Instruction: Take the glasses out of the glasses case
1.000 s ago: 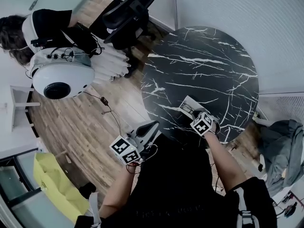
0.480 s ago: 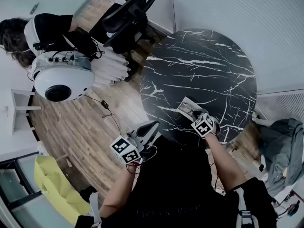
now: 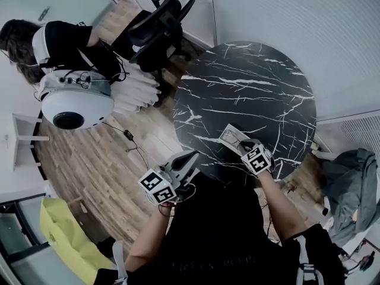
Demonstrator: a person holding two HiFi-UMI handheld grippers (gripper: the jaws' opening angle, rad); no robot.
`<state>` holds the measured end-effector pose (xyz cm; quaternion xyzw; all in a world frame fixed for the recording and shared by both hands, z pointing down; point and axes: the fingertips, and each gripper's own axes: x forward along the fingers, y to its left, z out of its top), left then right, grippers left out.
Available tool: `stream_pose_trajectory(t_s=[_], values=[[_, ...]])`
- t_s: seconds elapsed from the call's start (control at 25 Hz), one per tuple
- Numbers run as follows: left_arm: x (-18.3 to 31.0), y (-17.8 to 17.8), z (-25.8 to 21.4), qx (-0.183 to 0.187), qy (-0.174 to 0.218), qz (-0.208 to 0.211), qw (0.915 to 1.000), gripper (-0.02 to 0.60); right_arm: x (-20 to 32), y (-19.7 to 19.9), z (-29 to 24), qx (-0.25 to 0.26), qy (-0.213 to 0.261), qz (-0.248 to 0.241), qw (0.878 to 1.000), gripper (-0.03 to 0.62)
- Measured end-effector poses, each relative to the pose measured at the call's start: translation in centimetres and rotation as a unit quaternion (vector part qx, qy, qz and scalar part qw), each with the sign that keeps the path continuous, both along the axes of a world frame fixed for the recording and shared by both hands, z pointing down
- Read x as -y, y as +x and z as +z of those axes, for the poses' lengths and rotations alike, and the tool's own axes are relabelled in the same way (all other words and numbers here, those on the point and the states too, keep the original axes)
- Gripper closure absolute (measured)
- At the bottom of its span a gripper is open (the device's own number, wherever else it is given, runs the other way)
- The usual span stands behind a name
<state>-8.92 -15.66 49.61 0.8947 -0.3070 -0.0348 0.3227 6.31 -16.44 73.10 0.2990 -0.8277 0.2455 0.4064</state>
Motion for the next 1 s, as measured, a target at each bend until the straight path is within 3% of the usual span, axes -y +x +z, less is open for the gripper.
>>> stream_pose_trajectory(t_s=[0.52,1.0], values=[[-0.8,0.5,-0.3,-0.005,0.010,0.001,0.9999,0.563,-0.7,0.7,-5.3,0.096,0.020,0.059,0.993,0.559],[-2.1,2.6,-0.5,-0.009,0.015,0.023,0.9996,0.563,-3.2,3.9,-10.3,0.148,0.049,0.117,0.981,0.559]])
